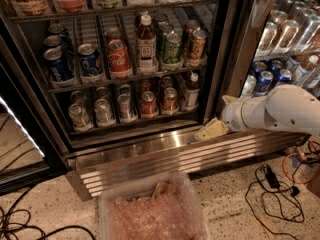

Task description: Pick blue plastic bottle from bottom shelf of fridge

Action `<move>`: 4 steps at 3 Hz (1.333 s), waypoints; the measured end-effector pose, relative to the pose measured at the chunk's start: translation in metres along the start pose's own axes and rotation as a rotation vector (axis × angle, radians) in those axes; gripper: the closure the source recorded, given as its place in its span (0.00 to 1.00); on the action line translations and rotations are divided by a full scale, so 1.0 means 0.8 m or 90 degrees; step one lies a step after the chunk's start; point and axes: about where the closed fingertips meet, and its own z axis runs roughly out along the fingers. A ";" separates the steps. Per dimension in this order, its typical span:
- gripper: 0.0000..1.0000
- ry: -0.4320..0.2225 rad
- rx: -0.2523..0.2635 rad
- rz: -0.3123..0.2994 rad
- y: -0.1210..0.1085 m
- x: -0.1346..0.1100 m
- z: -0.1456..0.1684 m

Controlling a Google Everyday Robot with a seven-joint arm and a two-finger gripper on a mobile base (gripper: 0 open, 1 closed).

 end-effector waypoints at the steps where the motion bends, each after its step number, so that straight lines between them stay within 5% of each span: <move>1: 0.00 -0.014 -0.027 0.010 0.012 0.014 0.027; 2: 0.00 -0.024 -0.061 0.013 0.021 0.024 0.049; 4: 0.00 -0.032 -0.050 0.009 0.022 0.020 0.050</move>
Offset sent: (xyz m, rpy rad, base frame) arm 0.0060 0.0235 -0.0631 0.1059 0.0735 0.1071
